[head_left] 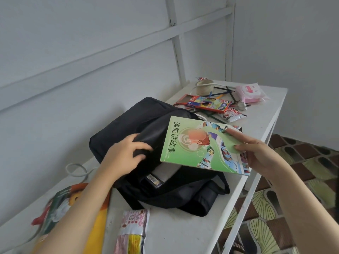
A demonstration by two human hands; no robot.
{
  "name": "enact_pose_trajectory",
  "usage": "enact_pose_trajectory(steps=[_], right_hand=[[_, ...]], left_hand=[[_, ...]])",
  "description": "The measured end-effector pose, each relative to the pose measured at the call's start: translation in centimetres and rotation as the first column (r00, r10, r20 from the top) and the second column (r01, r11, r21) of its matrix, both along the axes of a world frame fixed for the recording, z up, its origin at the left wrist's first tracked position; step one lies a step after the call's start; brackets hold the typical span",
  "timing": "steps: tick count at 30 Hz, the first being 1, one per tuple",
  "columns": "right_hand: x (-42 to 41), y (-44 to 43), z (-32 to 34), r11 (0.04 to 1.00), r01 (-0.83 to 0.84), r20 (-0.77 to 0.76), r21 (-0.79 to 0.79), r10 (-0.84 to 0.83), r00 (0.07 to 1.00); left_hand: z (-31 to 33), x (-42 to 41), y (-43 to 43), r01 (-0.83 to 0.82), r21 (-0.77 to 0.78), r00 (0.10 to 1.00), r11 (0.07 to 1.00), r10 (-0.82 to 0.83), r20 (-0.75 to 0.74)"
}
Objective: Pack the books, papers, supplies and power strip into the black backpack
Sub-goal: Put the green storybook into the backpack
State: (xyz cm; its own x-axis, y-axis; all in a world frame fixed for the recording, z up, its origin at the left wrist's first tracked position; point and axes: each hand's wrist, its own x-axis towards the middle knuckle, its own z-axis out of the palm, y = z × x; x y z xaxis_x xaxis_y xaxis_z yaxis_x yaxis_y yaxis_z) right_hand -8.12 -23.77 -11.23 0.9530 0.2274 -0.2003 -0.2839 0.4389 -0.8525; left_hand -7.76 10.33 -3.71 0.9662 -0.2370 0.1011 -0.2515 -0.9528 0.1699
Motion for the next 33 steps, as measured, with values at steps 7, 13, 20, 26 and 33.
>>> enact_pose_trajectory(steps=[7,13,20,26,33], right_hand=[[-0.1,-0.3,0.5,0.993,-0.118,-0.006,-0.029,0.118,0.993],[1.6,3.7,1.5,1.0,0.017,-0.013,0.012,-0.017,1.0],[2.8,10.3,2.8,0.981,-0.016,-0.042,0.193,0.024,0.999],[4.0,13.7,2.9,0.944,-0.161,0.05,-0.287,0.183,0.982],[4.6,17.1,0.6,0.49,0.431,0.5,-0.758,0.01,0.866]], left_hand=[[4.4,0.5,0.2,-0.022,-0.152,0.996,0.988,0.034,0.078],[4.7,0.6,0.4,0.006,-0.176,0.989,0.984,0.02,0.148],[4.5,0.7,1.0,0.026,-0.18,0.987,0.983,0.003,0.162],[4.2,1.1,1.7,0.05,-0.193,0.987,0.98,-0.019,0.159],[3.8,1.2,2.4,0.063,-0.209,0.988,0.976,-0.031,0.149]])
